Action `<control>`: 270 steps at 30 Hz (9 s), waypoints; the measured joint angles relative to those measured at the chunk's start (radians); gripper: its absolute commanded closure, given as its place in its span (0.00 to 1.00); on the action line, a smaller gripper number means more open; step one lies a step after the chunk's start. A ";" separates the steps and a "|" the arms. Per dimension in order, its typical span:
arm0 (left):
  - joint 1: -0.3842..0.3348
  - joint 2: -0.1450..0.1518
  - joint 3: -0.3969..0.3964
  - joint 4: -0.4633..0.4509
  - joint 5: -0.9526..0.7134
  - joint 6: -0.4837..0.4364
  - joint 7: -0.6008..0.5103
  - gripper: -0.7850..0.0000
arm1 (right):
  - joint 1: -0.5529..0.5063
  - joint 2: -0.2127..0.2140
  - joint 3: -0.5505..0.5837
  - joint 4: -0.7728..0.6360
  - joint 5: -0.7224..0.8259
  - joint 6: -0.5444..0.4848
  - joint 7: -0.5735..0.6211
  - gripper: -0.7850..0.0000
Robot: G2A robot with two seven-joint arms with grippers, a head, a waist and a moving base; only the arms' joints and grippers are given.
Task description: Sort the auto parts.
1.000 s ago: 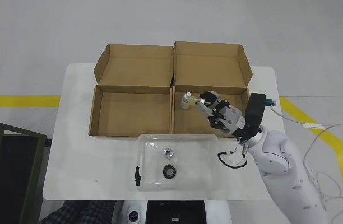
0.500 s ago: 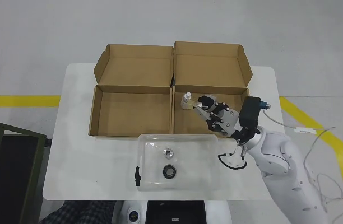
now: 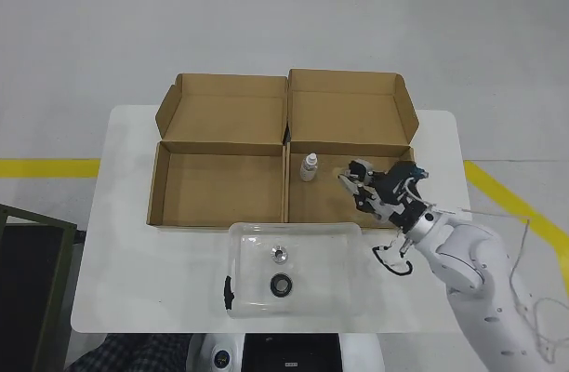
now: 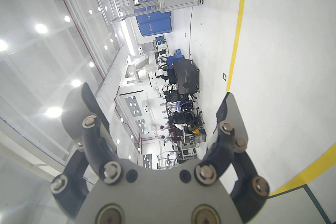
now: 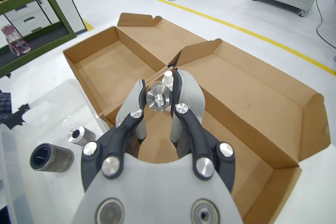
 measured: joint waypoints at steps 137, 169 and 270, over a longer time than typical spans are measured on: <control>0.000 0.000 0.000 0.000 0.000 0.000 0.000 0.00 | 0.198 -0.067 -0.512 0.147 -0.188 -0.154 0.328 0.47; 0.000 0.000 0.000 0.000 0.000 0.000 0.000 0.00 | 0.263 -0.086 -0.565 0.243 -0.143 -0.162 0.373 1.00; 0.000 0.000 0.000 0.000 0.000 0.000 0.000 0.00 | 0.430 -0.119 -0.495 0.288 0.065 0.070 0.056 1.00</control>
